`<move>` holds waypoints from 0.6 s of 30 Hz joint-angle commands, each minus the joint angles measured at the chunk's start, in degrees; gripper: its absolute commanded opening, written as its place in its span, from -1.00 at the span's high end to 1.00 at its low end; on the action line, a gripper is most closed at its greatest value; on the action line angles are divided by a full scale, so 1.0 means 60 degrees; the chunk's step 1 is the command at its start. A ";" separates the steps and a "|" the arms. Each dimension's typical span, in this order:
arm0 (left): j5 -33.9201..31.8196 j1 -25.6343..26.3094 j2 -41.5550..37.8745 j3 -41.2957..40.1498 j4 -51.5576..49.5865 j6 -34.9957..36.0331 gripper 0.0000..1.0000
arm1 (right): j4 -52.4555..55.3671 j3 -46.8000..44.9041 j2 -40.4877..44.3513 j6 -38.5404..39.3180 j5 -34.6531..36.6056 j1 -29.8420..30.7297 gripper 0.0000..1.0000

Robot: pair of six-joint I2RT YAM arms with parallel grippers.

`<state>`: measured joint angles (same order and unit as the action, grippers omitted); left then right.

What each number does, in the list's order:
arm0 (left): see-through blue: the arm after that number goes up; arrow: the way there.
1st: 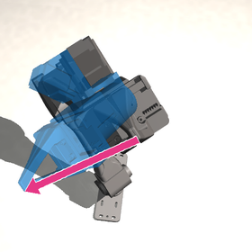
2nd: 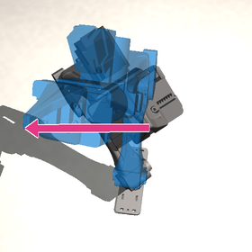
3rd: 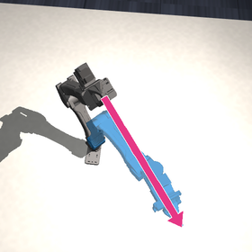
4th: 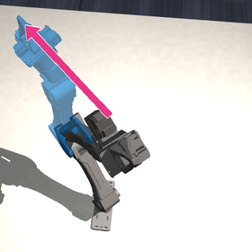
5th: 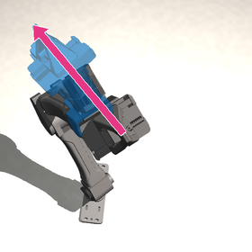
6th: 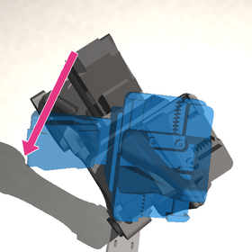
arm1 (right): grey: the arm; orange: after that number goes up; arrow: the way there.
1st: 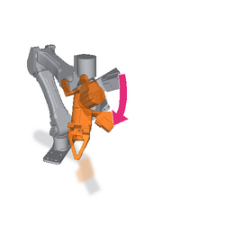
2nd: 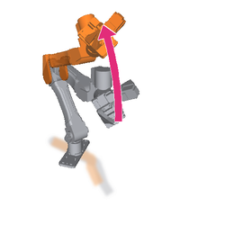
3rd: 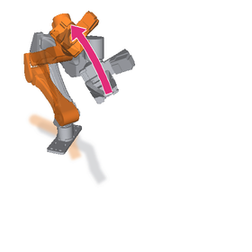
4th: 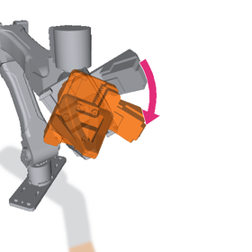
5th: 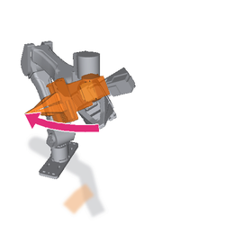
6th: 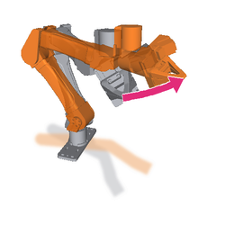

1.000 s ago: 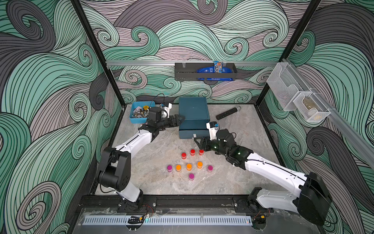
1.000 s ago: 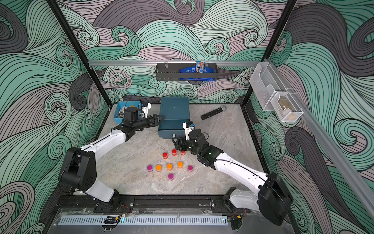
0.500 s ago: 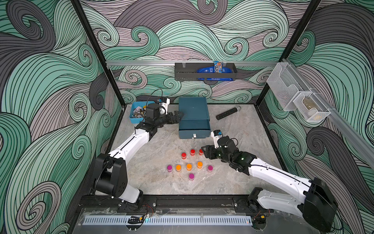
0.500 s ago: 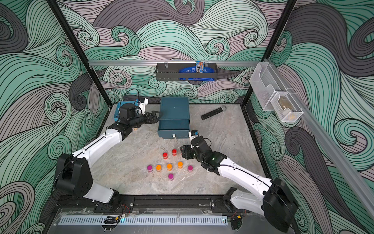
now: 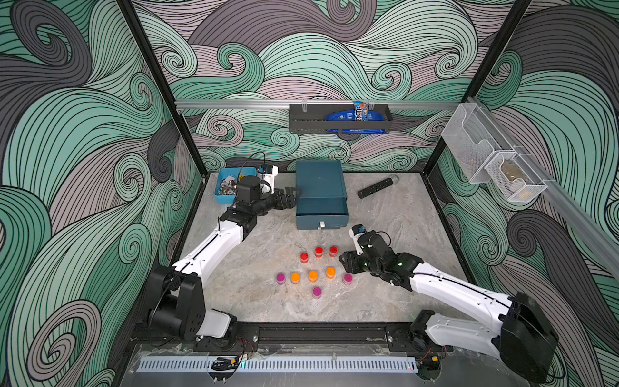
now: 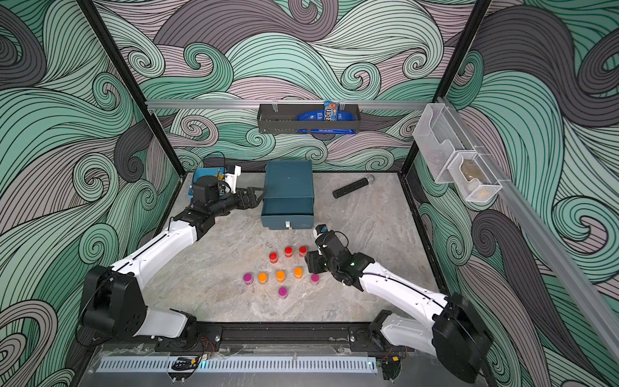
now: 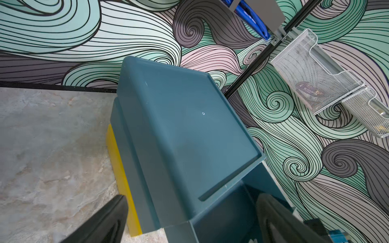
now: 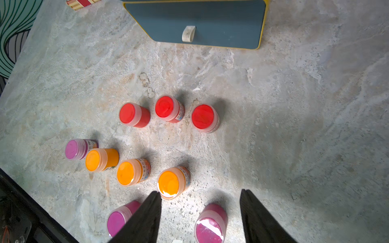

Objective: Put the paint cans in the drawer according to color
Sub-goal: Pick up the paint can at the center of the board.

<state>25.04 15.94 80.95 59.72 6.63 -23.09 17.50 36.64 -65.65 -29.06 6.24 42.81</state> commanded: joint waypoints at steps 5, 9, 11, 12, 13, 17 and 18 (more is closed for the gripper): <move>-0.0101 -0.0090 -0.0162 0.0036 0.0227 0.0113 -0.97 | 0.0497 -0.0506 0.0381 -0.0110 -0.0176 0.0208 -0.24; -0.0095 -0.0100 -0.0189 -0.0050 0.0296 0.0108 -0.97 | 0.0513 -0.0732 0.0614 -0.0201 -0.0206 0.0270 -0.23; -0.0066 -0.0097 -0.0152 -0.0081 0.0306 0.0088 -0.97 | 0.0534 -0.0811 0.0696 -0.0285 -0.0303 0.0290 -0.22; -0.0047 -0.0105 -0.0127 -0.0070 0.0311 0.0077 -0.97 | 0.0536 -0.0855 0.0701 -0.0308 -0.0336 0.0325 -0.23; -0.0043 -0.0090 -0.0106 -0.0067 0.0315 0.0078 -0.97 | 0.0529 -0.0886 0.0709 -0.0334 -0.0362 0.0355 -0.23; 0.0002 -0.0093 -0.0073 -0.0066 0.0315 0.0042 -0.97 | 0.0533 -0.0951 0.0553 -0.0471 -0.0262 0.0592 -0.23; 0.0002 -0.0107 -0.0073 -0.0066 0.0312 0.0040 -0.97 | 0.0535 -0.0944 0.0475 -0.0498 -0.0199 0.0648 -0.23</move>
<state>24.75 15.77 80.86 59.31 7.31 -23.11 19.99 31.33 -62.11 -30.85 5.06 45.71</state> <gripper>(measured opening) 0.986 0.613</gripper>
